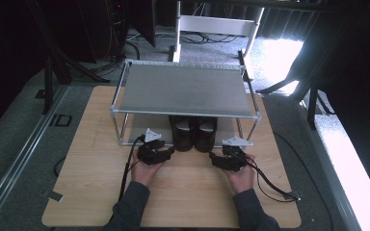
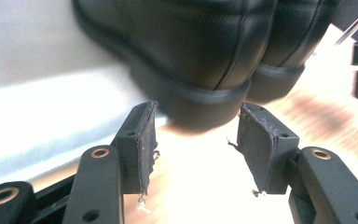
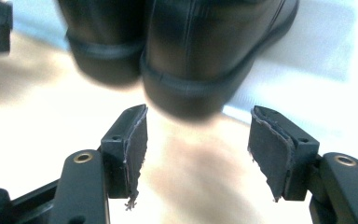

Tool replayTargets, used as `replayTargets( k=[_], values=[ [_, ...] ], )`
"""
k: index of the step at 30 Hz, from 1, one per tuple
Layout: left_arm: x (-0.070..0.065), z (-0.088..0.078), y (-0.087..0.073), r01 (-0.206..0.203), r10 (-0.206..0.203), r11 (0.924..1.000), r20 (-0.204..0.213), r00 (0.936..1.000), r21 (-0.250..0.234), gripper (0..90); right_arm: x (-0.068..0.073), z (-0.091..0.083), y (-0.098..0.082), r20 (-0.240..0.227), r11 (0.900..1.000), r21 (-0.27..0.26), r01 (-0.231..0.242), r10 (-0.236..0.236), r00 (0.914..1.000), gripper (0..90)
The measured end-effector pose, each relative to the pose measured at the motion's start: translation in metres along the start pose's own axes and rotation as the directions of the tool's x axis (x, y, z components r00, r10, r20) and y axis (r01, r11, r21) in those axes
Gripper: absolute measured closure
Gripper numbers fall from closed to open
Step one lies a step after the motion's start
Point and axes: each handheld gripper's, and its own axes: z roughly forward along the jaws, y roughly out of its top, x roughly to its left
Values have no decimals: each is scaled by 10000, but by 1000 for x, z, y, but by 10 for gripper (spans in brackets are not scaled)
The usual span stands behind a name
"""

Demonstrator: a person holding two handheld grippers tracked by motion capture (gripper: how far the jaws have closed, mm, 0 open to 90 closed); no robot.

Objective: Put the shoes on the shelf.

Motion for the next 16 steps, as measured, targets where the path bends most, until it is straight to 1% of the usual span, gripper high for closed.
replayTargets(
  k=[1,2,3,4,5,6,7,8,11,13,15,16],
  values=[
    [0,0,0,0,0,10000,0,10000,0,475,0,-3,-5,-25,9999,71,137,-137,9999,364],
    [2,-2,-3,46,-46,10000,-13,10000,66,474,-2,-6,-9,5,9995,151,288,-288,9996,362],
    [4,-4,-7,57,-56,9999,-37,10000,101,474,-2,-6,-9,5,9995,151,288,-288,9996,362],
    [6,-6,-11,68,-67,9999,-61,10000,155,474,-6,-8,-16,157,9989,321,351,-356,9992,356],
    [8,-9,-15,42,-39,9996,-117,9999,262,474,-6,-8,-16,157,9989,321,351,-356,9992,356],
    [9,-11,-19,43,-38,9995,-142,9999,320,471,-14,-9,-23,260,9987,434,255,-266,9993,356],
    [10,-12,-21,48,-42,9994,-171,9998,354,471,-14,-9,-23,260,9987,434,255,-266,9993,356],
    [12,-15,-25,-4,13,9991,-219,9998,419,471,-16,-9,-25,285,9987,488,141,-155,9995,356],
    [14,-20,-34,-103,125,9983,-382,9992,573,468,-26,-7,-34,367,9977,676,-64,39,9993,355],
    [15,-22,-39,-198,230,9975,-472,9986,679,466,-27,-7,-35,431,9977,679,-76,46,9991,353],
    [16,-24,-44,-304,348,9966,-570,9978,761,460,-32,-8,-37,480,9978,625,-210,180,9987,353],
    [16,-25,-47,-316,364,9964,-600,9975,790,460,-32,-8,-37,480,9978,625,-210,180,9987,353]
  ],
)
